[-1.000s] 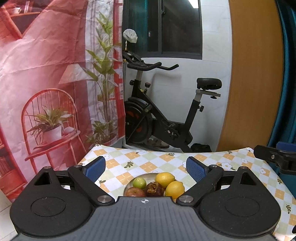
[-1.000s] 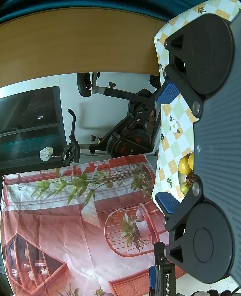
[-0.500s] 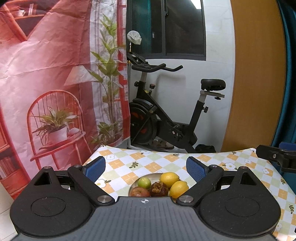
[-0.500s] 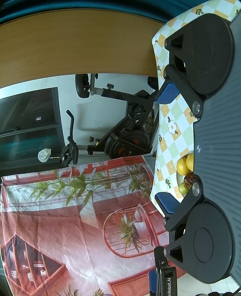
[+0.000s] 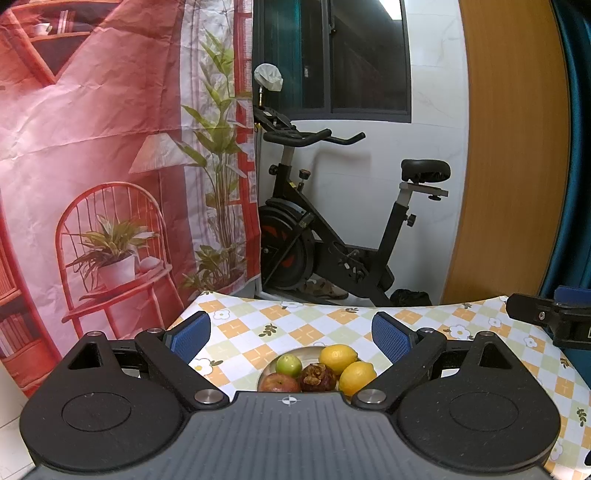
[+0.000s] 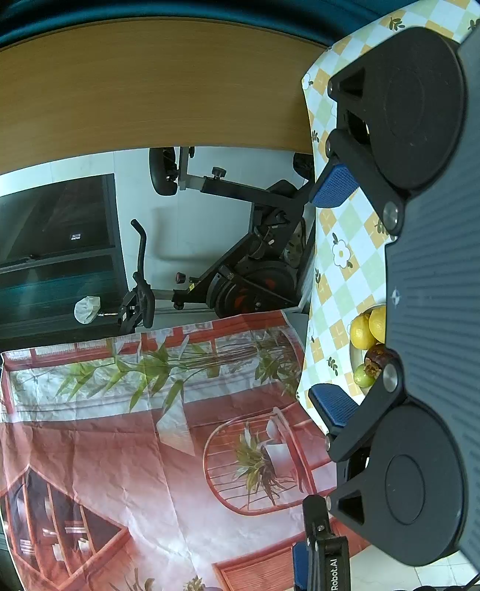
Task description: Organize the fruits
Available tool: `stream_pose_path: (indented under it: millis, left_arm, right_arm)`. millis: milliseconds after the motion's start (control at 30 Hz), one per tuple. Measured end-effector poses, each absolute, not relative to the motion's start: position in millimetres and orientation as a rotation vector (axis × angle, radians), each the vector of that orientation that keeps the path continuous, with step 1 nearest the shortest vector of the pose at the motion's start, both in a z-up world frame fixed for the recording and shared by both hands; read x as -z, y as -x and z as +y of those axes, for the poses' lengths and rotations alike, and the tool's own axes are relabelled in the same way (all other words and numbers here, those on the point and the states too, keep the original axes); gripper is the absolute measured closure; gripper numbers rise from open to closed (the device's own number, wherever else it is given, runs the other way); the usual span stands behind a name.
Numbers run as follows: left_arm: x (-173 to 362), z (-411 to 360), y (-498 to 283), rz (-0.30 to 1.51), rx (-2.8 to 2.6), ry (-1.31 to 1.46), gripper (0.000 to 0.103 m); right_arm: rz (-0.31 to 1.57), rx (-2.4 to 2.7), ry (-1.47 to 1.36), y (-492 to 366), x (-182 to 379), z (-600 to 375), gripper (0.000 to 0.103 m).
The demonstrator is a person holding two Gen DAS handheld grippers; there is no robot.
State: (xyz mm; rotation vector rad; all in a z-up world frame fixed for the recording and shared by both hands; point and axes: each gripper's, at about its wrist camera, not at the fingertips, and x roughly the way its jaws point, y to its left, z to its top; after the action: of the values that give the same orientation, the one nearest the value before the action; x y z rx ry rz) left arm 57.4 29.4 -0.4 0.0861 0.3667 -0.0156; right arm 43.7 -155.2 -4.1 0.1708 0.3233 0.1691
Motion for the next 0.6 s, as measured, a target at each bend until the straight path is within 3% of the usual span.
stream_pose_path:
  millis: [600]
  left_arm:
    - [-3.9,29.4,-53.0,0.357,0.021,-0.077,0.007]
  right_arm:
    - [0.326,-0.168,-0.171,-43.0,4.7,-154.8,0.000]
